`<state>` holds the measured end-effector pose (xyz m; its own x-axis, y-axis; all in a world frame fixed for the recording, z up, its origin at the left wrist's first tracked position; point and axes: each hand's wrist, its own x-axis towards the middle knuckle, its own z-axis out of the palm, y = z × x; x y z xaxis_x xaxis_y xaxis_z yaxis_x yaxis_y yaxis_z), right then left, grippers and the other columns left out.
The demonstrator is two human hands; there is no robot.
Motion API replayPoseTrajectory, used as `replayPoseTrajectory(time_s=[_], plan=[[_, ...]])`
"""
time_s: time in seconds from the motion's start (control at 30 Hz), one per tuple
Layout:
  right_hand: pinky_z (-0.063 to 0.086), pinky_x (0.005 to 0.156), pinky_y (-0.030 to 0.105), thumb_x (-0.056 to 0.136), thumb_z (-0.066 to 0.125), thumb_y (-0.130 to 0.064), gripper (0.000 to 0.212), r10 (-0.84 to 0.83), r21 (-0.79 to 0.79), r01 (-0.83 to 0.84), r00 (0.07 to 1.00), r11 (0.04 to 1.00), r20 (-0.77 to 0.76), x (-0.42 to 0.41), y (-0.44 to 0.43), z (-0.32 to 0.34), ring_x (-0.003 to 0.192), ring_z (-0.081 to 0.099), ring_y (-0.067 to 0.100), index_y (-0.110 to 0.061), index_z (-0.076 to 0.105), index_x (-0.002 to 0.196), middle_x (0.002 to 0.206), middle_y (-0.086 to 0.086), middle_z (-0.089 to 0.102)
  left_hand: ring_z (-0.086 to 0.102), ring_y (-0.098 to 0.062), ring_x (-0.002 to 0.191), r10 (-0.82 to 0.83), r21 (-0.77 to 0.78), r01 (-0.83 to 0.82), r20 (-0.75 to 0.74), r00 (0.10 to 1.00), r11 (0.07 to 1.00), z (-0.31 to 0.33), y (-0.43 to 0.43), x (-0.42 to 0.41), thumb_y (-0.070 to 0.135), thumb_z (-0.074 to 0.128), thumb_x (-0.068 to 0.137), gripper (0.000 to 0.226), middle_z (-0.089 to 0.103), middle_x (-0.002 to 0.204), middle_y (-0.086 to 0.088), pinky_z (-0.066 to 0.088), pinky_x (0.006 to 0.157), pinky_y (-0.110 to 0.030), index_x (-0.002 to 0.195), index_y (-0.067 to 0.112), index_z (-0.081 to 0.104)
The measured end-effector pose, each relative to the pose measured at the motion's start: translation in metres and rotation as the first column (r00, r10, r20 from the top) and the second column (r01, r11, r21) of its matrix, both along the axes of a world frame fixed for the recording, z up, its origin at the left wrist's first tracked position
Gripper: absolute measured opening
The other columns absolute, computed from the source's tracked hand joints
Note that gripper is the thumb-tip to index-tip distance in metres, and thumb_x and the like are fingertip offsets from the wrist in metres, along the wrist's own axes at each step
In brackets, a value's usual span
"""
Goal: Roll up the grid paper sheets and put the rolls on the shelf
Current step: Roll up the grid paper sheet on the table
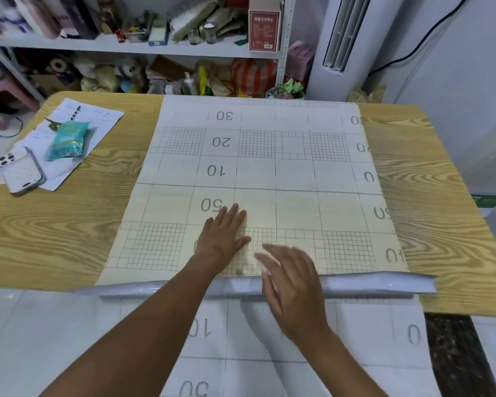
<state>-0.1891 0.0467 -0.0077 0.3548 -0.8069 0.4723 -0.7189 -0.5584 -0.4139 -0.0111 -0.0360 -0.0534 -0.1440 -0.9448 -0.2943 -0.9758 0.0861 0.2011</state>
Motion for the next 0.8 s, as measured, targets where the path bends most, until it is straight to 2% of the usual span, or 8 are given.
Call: replayPoseTrajectory(time_s=[0.13, 0.27, 0.43, 0.5, 0.57, 0.67, 0.73, 0.8], plan=[[0.039, 0.098, 0.037, 0.096, 0.049, -0.028, 0.025, 0.092, -0.073, -0.098, 0.993, 0.993, -0.073, -0.009, 0.014, -0.033, 0.106, 0.055, 0.021, -0.013, 0.068, 0.100, 0.113, 0.006, 0.065, -0.012, -0.014, 0.140, 0.009, -0.001, -0.009, -0.010, 1.000, 1.000, 0.000, -0.002, 0.000, 0.051, 0.026, 0.094, 0.064, -0.013, 0.154, 0.006, 0.003, 0.114, -0.038, 0.145, 0.025, -0.003], [0.042, 0.095, 0.035, 0.095, 0.051, -0.034, 0.028, 0.086, -0.038, -0.091, 0.991, 0.995, -0.101, -0.016, 0.007, -0.053, 0.103, 0.054, 0.022, -0.014, 0.067, 0.103, 0.112, 0.007, 0.065, -0.006, -0.016, 0.141, 0.001, -0.001, -0.001, -0.001, 1.000, 1.000, 0.004, -0.005, 0.000, 0.048, 0.027, 0.095, 0.061, -0.006, 0.155, 0.005, 0.006, 0.113, -0.037, 0.145, 0.024, 0.002], [0.049, 0.077, 0.027, 0.092, 0.053, -0.025, 0.024, 0.061, 0.011, -0.061, 0.997, 0.998, -0.054, -0.018, 0.003, -0.062, 0.091, 0.057, 0.018, -0.010, 0.069, 0.101, 0.098, 0.007, 0.064, 0.024, -0.016, 0.136, 0.018, -0.212, -0.031, -0.063, 0.998, 0.977, 0.017, -0.001, -0.006, 0.033, 0.027, 0.098, 0.045, 0.030, 0.148, 0.000, 0.017, 0.108, -0.033, 0.141, 0.017, 0.026], [0.047, 0.072, 0.026, 0.091, 0.053, -0.025, 0.024, 0.061, 0.011, -0.060, 0.997, 0.998, -0.048, -0.017, 0.001, -0.063, 0.084, 0.054, 0.016, -0.009, 0.071, 0.098, 0.086, 0.004, 0.063, 0.040, -0.020, 0.125, -0.015, -0.332, -0.031, -0.135, 0.991, 0.943, 0.021, 0.010, -0.010, 0.029, 0.029, 0.097, 0.040, 0.048, 0.135, -0.003, 0.029, 0.102, -0.036, 0.132, 0.014, 0.041], [0.044, 0.069, 0.026, 0.091, 0.053, -0.025, 0.024, 0.060, 0.007, -0.060, 0.996, 0.998, -0.059, -0.017, -0.002, -0.062, 0.080, 0.051, 0.015, -0.010, 0.071, 0.094, 0.079, 0.000, 0.062, 0.056, -0.023, 0.104, -0.094, -0.439, 0.023, -0.141, 0.986, 0.898, 0.024, 0.027, -0.013, 0.028, 0.031, 0.091, 0.036, 0.062, 0.112, -0.003, 0.043, 0.087, -0.037, 0.116, 0.015, 0.054], [0.042, 0.066, 0.025, 0.091, 0.050, -0.029, 0.028, 0.074, 0.018, -0.073, 0.995, 0.997, -0.071, -0.016, -0.006, -0.056, 0.076, 0.048, 0.012, -0.012, 0.071, 0.088, 0.074, -0.003, 0.062, 0.059, -0.020, 0.080, -0.225, -0.522, 0.153, -0.077, 0.971, 0.839, 0.015, 0.063, -0.009, 0.026, 0.048, 0.084, 0.021, 0.065, 0.090, -0.001, 0.047, 0.070, -0.031, 0.103, 0.019, 0.051], [0.039, 0.064, 0.021, 0.087, 0.050, -0.029, 0.027, 0.074, 0.045, -0.071, 0.995, 0.996, -0.061, -0.015, -0.009, -0.052, 0.072, 0.045, 0.009, -0.012, 0.071, 0.084, 0.071, -0.004, 0.063, 0.056, -0.017, 0.075, -0.301, -0.506, 0.229, -0.064, 0.951, 0.832, 0.009, 0.083, -0.004, 0.027, 0.072, 0.072, 0.037, 0.064, 0.086, 0.002, 0.046, 0.066, -0.028, 0.101, 0.021, 0.048], [0.038, 0.066, 0.017, 0.084, 0.051, -0.032, 0.027, 0.044, 0.169, -0.046, 0.999, 0.985, 0.014, -0.014, -0.010, -0.048, 0.072, 0.048, 0.006, -0.015, 0.071, 0.085, 0.072, -0.006, 0.066, 0.049, -0.014, 0.077, -0.328, -0.486, 0.266, -0.046, 0.943, 0.832, 0.005, 0.095, 0.000, 0.033, 0.081, 0.061, 0.052, 0.063, 0.085, 0.004, 0.046, 0.063, -0.026, 0.100, 0.023, 0.047]])
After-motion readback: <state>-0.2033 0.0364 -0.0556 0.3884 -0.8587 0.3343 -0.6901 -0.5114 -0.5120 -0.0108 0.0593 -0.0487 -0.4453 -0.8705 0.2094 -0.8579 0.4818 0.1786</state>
